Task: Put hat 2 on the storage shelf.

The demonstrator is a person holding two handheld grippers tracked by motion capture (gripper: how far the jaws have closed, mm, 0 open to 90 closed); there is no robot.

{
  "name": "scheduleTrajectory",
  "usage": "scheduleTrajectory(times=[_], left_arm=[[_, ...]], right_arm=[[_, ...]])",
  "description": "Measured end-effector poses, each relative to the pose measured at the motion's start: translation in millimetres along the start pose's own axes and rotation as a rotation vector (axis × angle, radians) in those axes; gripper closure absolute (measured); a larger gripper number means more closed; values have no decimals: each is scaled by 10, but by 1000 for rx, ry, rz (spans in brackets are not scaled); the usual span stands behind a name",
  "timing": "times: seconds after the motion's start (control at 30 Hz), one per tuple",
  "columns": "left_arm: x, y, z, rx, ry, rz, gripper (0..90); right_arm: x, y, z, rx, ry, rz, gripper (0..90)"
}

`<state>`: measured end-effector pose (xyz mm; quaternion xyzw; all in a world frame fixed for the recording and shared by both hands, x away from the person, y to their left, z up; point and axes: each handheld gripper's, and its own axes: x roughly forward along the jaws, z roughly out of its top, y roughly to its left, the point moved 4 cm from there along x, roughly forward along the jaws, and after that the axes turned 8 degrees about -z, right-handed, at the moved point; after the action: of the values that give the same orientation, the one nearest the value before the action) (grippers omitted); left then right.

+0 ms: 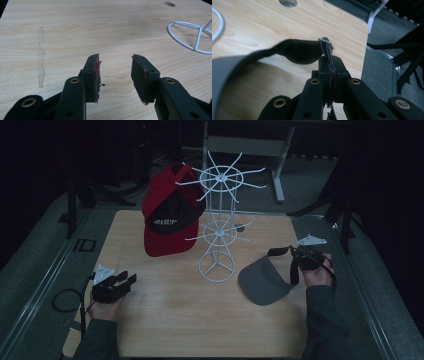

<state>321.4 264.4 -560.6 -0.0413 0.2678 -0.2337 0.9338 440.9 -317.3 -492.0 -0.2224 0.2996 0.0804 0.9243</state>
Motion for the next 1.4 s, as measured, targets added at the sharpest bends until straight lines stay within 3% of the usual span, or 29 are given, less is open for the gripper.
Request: scheduleTrajectory(times=[0.5,1.07,1.4], left_arm=[[69,-9,-38,20,38,5,590],[87,-33,-43,42,52,8,590],[92,-40,-44,37,51,9,589]], right_arm=[[-243,-33,269,36,-99,73,883],[-535,42,527,-22,-178,105,882],[-647,34,643,-26,-211,119,882]])
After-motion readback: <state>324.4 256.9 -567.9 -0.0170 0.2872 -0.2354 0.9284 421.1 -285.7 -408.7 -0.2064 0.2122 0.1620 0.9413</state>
